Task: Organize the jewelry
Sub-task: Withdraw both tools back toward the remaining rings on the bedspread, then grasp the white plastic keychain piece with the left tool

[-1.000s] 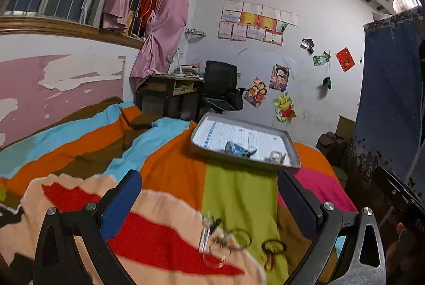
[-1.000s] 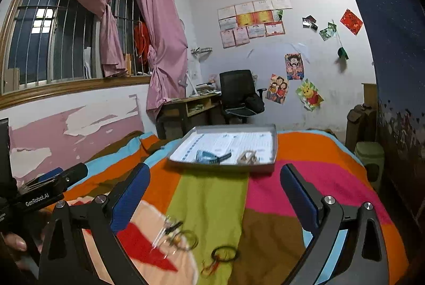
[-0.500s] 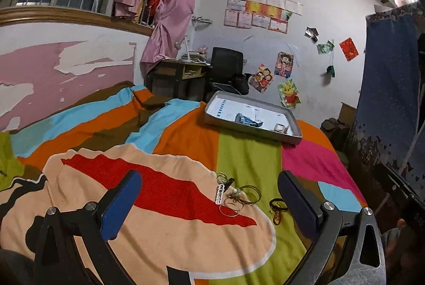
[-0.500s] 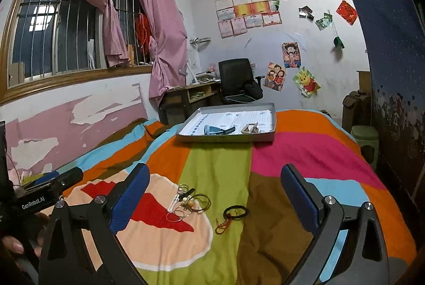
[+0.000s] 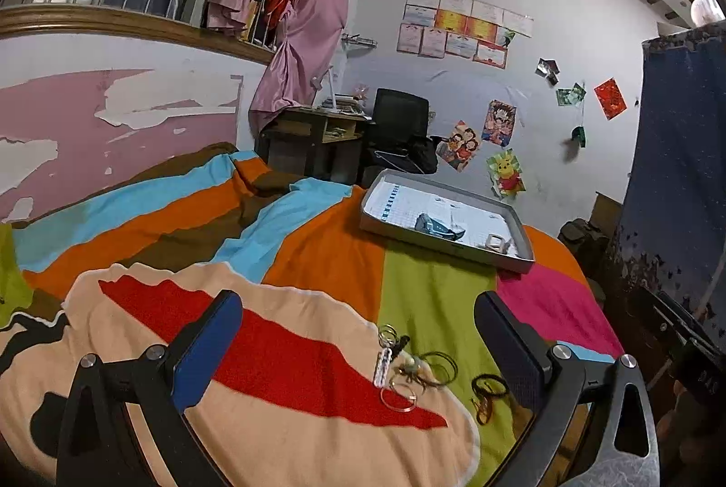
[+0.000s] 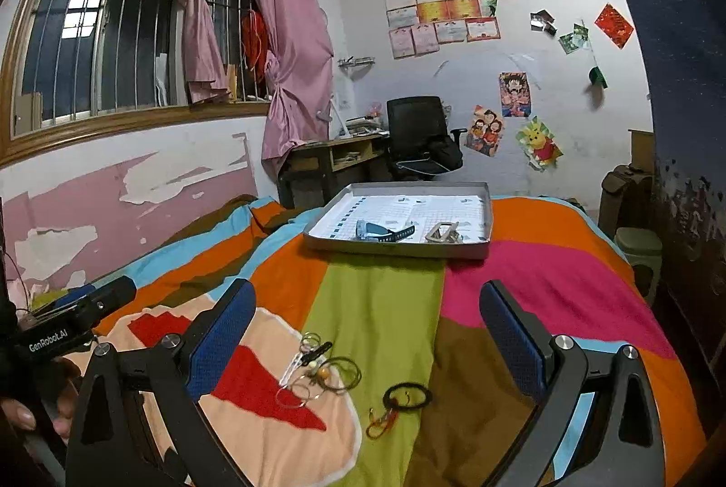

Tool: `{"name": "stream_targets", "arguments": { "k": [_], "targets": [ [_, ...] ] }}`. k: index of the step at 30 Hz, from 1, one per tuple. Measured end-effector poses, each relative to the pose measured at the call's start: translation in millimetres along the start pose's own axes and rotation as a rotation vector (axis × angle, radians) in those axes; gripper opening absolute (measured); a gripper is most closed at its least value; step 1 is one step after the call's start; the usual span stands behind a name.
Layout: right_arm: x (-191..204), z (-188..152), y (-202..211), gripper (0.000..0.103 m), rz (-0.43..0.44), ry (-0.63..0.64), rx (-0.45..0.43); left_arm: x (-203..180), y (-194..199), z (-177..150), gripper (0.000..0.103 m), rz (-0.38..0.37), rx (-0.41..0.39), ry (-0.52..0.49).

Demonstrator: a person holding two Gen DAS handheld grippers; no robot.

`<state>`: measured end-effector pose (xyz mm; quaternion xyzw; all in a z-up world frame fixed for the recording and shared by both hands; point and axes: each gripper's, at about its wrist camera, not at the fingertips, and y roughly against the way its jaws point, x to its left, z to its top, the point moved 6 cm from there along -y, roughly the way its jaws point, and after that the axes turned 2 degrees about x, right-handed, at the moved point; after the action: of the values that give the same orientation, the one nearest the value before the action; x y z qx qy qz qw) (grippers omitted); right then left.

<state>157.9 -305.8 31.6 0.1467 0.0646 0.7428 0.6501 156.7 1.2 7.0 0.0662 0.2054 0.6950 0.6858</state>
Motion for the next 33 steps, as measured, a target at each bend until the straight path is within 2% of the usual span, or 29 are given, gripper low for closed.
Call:
{"name": "stream_targets", "arguments": {
  "k": [4, 7, 11, 16, 18, 20, 21, 23, 24, 26, 31, 33],
  "targets": [
    [-6, 6, -31, 0.097, 0.007, 0.006, 0.036, 0, -29, 3, 0.103, 0.003, 0.031, -0.002],
    [-9, 3, -61, 0.097, 0.026, 0.015, 0.091, 3, -57, 0, 0.103, 0.000, 0.090, -0.004],
    [-11, -7, -100, 0.097, 0.061, 0.054, 0.193, 11, -99, -16, 0.103, -0.029, 0.231, -0.015],
    [-13, -36, -155, 0.097, 0.130, 0.077, 0.376, 21, -147, -42, 0.103, -0.055, 0.408, -0.023],
    [-11, -52, -171, 0.093, 0.161, 0.083, 0.441, 21, -161, -52, 0.103, -0.080, 0.469, -0.033],
    [-9, -66, -183, 0.075, 0.182, 0.092, 0.492, 18, -173, -61, 0.102, -0.119, 0.506, -0.052],
    [-7, -77, -191, 0.072, 0.201, 0.098, 0.532, 16, -177, -64, 0.101, -0.134, 0.517, -0.069],
    [-4, -89, -199, 0.064, 0.225, 0.099, 0.579, 11, -184, -70, 0.095, -0.165, 0.538, -0.103],
    [-2, -97, -204, 0.061, 0.241, 0.100, 0.605, 7, -189, -74, 0.088, -0.186, 0.553, -0.126],
    [1, -105, -211, 0.049, 0.256, 0.105, 0.633, 2, -195, -78, 0.079, -0.215, 0.572, -0.154],
    [2, -121, -225, 0.043, 0.309, 0.064, 0.699, -11, -209, -93, 0.050, -0.322, 0.626, -0.215],
    [3, -127, -231, 0.037, 0.323, 0.061, 0.719, -15, -214, -100, 0.041, -0.344, 0.654, -0.235]
  ]
}}
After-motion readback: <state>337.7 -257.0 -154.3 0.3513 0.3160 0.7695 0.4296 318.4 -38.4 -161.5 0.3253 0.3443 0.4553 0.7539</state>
